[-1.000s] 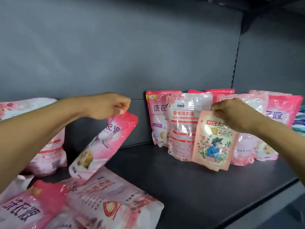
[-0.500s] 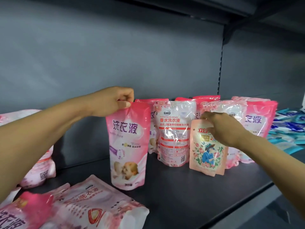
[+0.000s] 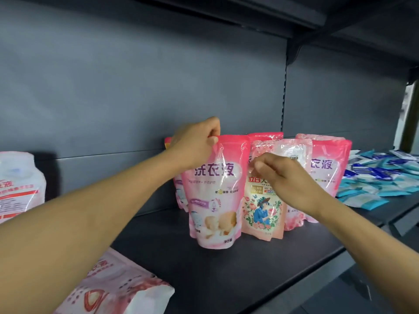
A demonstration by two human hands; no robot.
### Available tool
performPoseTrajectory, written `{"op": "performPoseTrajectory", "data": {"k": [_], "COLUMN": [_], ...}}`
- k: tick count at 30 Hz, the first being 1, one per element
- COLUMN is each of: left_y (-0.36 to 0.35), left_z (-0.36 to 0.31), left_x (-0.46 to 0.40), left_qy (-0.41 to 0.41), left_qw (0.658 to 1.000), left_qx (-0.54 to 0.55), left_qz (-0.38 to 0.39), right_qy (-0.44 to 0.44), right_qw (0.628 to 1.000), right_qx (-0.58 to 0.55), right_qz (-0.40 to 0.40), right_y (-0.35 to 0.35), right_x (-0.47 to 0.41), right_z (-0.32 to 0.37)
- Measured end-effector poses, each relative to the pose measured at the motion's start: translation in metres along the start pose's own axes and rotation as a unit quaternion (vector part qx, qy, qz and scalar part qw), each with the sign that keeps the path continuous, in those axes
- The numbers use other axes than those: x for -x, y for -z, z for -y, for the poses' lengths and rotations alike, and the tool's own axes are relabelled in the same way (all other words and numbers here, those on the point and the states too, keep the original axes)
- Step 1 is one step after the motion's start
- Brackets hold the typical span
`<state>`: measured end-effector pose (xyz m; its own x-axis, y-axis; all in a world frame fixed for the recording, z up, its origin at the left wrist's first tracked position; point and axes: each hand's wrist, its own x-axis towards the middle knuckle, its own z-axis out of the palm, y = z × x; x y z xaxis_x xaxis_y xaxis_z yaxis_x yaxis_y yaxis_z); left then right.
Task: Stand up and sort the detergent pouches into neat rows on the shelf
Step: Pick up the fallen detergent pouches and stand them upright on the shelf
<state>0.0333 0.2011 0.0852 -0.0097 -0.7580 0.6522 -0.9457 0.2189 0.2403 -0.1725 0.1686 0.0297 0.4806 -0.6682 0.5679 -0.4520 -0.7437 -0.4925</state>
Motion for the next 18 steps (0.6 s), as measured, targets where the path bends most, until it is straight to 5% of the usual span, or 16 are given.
{"op": "performPoseTrajectory", "data": {"k": [8, 18], "left_y": [-0.024, -0.018], "left_z": [-0.018, -0.008], "left_x": [-0.004, 0.004], "left_qy": [-0.005, 0.007], "left_qw": [1.000, 0.999], "left_qx": [-0.015, -0.003], "left_qz": [0.016, 0.046], "right_qy": [-0.095, -0.102], "right_qw": [0.991, 0.990], "right_qx": [-0.043, -0.024], "right_qz": [-0.079, -0.100], "right_y": [-0.020, -0.030], "right_x": [-0.005, -0.003], "right_z": [-0.017, -0.013]}}
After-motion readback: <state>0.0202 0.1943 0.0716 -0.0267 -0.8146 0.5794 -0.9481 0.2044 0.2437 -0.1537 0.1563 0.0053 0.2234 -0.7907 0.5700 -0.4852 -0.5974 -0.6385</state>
